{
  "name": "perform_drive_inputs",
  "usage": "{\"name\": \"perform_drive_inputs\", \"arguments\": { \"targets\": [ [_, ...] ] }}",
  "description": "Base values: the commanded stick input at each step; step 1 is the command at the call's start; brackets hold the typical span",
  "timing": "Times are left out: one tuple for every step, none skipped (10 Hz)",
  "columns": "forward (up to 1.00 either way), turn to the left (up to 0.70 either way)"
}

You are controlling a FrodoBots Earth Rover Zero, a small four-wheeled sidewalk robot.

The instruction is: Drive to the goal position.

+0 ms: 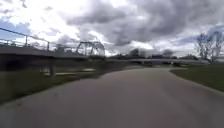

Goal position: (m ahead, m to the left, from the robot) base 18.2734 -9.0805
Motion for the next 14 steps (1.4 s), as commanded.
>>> {"name": "perform_drive_inputs", "arguments": {
  "targets": [
    [1.0,-0.08],
    [1.0,-0.08],
    [1.0,-0.08],
    [1.0,-0.08],
    [1.0,-0.08],
    [1.0,-0.08],
    [1.0,-0.09],
    [1.0,-0.09],
    [1.0,-0.1],
    [1.0,-0.1],
    [1.0,-0.1],
    [1.0,-0.11],
    [1.0,-0.11],
    [1.0,-0.12]
  ]
}}
